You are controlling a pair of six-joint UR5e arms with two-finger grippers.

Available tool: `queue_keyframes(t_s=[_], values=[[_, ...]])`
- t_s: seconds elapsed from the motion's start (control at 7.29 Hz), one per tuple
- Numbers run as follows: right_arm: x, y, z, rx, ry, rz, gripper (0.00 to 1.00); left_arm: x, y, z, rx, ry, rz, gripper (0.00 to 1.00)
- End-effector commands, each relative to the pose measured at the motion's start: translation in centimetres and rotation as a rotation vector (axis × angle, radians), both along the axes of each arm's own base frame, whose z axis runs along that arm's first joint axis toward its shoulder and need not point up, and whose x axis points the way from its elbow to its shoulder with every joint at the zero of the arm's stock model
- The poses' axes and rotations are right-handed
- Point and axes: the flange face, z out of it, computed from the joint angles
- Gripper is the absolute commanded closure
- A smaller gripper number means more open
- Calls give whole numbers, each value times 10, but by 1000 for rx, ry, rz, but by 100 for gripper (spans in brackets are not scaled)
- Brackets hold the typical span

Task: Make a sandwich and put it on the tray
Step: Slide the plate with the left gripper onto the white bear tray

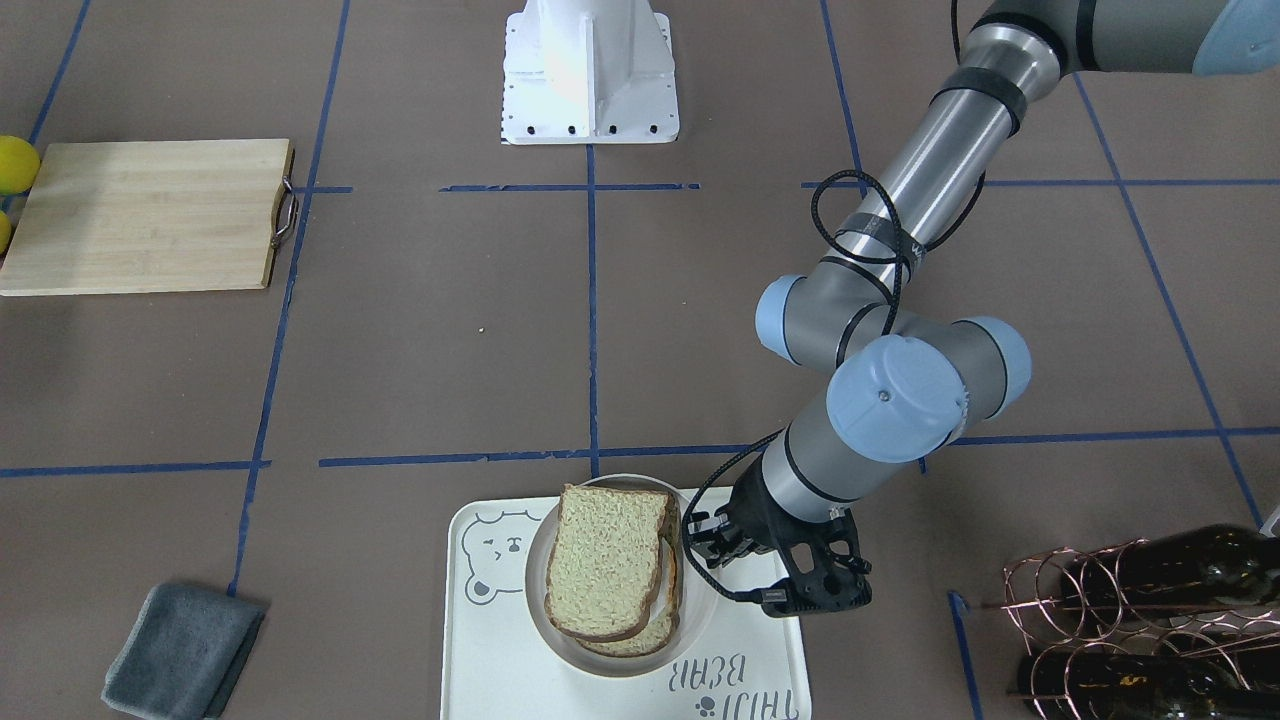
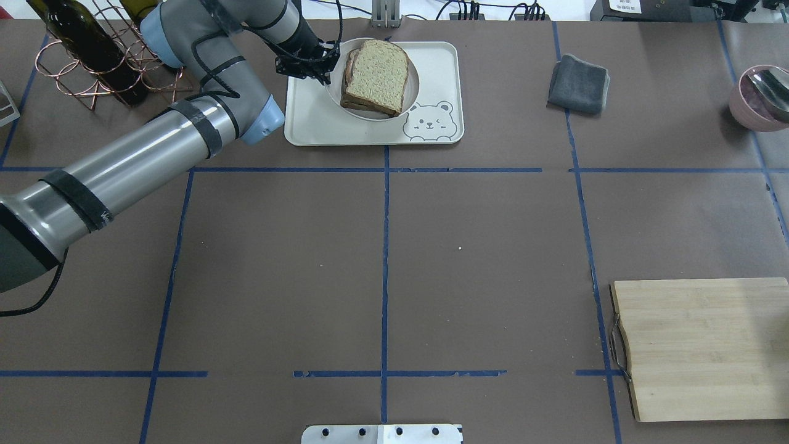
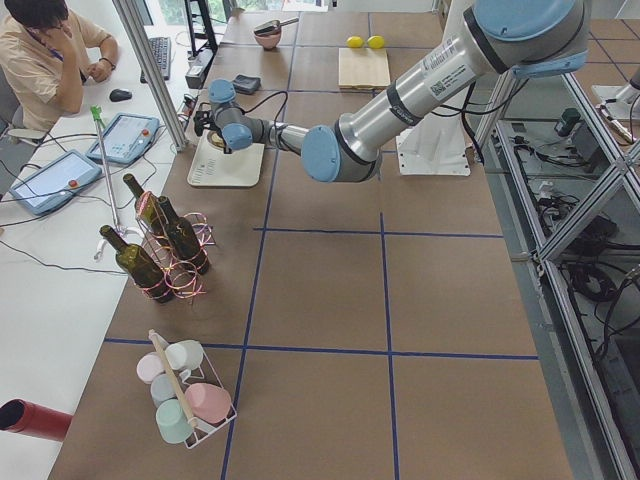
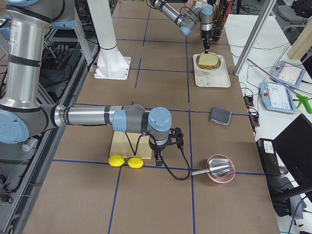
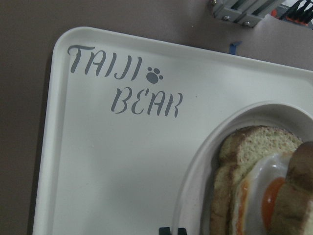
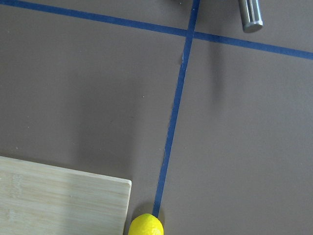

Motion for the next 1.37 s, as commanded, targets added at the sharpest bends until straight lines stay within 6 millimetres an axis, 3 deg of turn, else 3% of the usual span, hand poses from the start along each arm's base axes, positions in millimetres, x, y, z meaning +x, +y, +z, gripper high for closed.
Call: queue_keyframes(t_s=[0.0, 0.14, 0.27, 0.41, 0.55, 0.69, 0.82, 0.96, 1.24], values=[[0, 1, 2, -4, 0, -1, 0, 30, 6, 5, 23, -24, -13, 100], [0, 1, 2, -4, 0, -1, 0, 36, 10, 3, 28, -21, -6, 55], [0, 1, 3, -5, 0, -1, 0, 36, 9, 3, 32, -23, -13, 39], [0, 1, 3, -5, 0, -1, 0, 35, 9, 3, 37, -25, -18, 8], [0, 1, 4, -8, 2, 0, 0, 32, 8, -2, 58, -23, -14, 0], [0, -1, 2, -7, 9, 3, 0, 18, 6, -11, 102, -18, -12, 0], [0, -3, 1, -3, 14, 3, 0, -11, 25, -11, 125, -4, -12, 0], [0, -4, 0, 2, 14, 2, 0, -41, 57, -11, 176, -33, 21, 0], [1, -7, -2, 5, 19, 4, 0, -125, 102, 9, 262, -104, 63, 0]])
